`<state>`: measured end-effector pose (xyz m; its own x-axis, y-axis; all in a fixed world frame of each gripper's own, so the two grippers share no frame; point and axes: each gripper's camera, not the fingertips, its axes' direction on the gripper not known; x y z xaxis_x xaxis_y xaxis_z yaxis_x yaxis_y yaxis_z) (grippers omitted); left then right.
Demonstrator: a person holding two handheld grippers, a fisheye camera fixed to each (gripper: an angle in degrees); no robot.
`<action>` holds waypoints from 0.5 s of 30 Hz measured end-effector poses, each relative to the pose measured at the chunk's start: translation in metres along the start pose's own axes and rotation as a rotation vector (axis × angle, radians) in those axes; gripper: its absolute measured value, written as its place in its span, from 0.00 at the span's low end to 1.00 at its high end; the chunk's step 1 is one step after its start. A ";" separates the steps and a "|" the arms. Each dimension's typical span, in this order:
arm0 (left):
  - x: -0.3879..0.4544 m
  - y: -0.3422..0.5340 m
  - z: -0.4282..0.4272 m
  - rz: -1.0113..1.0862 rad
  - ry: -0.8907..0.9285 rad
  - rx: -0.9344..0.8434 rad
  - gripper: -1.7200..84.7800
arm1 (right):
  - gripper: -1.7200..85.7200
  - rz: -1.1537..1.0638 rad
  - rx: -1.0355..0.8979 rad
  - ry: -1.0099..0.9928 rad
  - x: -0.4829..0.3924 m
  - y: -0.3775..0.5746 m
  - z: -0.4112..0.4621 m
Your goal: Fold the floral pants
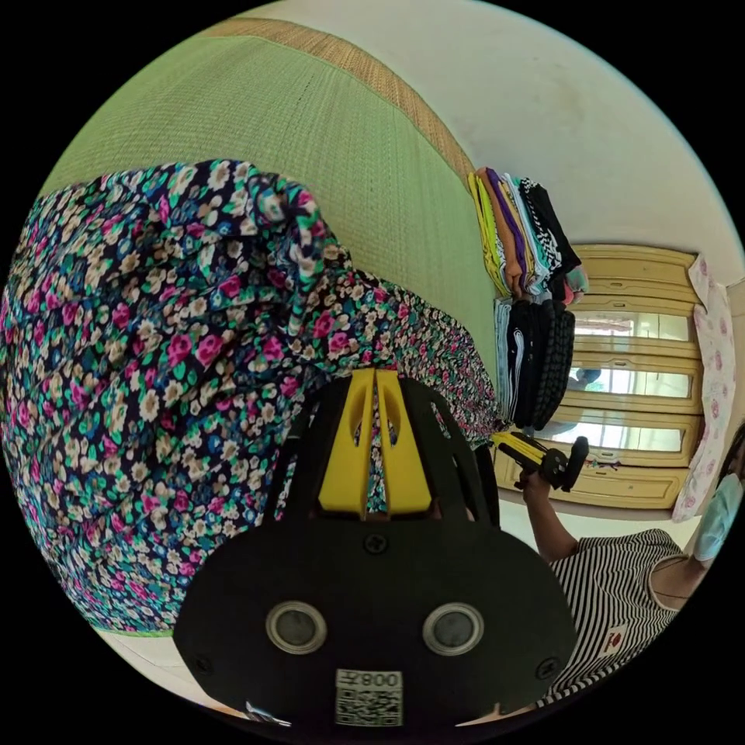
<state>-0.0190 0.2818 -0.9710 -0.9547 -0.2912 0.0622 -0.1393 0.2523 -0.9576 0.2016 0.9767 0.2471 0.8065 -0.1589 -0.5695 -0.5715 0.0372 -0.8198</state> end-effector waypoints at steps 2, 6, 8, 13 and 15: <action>0.004 -0.004 -0.002 0.016 0.009 0.019 0.02 | 0.02 0.012 0.012 -0.029 0.011 -0.001 -0.013; 0.010 -0.012 -0.010 0.039 0.066 0.088 0.02 | 0.02 0.023 0.024 -0.064 0.029 -0.007 -0.033; 0.013 -0.016 -0.013 0.060 0.081 0.109 0.02 | 0.02 0.021 0.019 -0.102 0.041 -0.013 -0.043; 0.017 -0.029 -0.014 0.092 0.093 0.118 0.03 | 0.03 0.041 0.015 -0.107 0.057 -0.020 -0.050; 0.020 -0.030 -0.010 0.123 0.066 0.092 0.04 | 0.04 0.034 0.004 -0.132 0.055 -0.020 -0.047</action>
<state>-0.0368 0.2774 -0.9385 -0.9787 -0.2011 -0.0416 0.0014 0.1961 -0.9806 0.2504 0.9208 0.2354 0.7999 -0.0262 -0.5996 -0.5982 0.0442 -0.8001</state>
